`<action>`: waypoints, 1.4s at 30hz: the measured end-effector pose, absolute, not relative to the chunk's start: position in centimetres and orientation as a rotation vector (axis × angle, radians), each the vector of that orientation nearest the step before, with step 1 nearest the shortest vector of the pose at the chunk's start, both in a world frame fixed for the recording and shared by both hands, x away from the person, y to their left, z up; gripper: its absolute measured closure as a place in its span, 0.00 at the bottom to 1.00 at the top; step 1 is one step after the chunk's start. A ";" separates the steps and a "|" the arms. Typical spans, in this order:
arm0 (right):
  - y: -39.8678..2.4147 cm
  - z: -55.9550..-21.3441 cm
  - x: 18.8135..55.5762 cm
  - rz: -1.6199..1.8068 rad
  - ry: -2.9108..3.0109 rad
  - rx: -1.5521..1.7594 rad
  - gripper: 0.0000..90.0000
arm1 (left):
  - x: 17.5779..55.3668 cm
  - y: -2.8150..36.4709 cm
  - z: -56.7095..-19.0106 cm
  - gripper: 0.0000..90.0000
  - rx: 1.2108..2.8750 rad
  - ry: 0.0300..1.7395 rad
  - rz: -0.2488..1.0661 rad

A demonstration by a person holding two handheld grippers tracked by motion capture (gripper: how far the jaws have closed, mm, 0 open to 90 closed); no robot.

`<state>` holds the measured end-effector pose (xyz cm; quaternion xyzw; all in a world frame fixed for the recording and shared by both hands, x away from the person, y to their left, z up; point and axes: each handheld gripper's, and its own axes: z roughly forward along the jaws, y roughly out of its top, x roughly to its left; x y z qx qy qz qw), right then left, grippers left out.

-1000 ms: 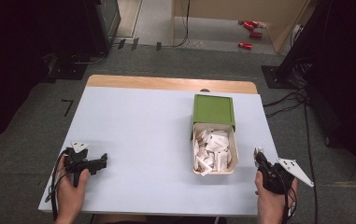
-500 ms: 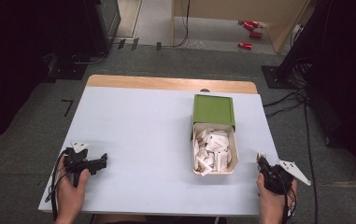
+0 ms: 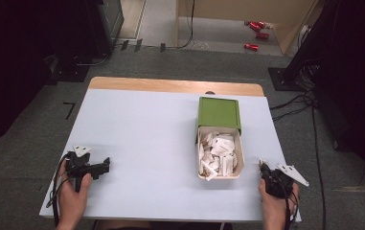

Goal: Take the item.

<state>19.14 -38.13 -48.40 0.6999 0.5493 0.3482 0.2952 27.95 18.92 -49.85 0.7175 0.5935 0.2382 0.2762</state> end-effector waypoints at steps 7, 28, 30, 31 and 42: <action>-37.6 -49.1 19.6 0.902 1.505 1.866 1.00 | 28.0 18.9 -49.9 0.00 1.927 1.594 0.640; -36.7 -47.2 19.4 1.091 1.504 1.842 0.55 | 28.0 18.9 -49.8 0.00 1.928 1.594 0.639; -36.5 -46.7 19.3 1.104 1.496 1.833 0.54 | 28.0 18.9 -49.8 0.00 1.928 1.594 0.639; -36.5 -46.7 19.3 1.104 1.496 1.833 0.54 | 28.0 18.9 -49.8 0.00 1.928 1.594 0.639; -35.2 -43.7 18.3 1.270 1.482 1.744 0.54 | 28.0 18.9 -49.8 0.00 1.928 1.594 0.639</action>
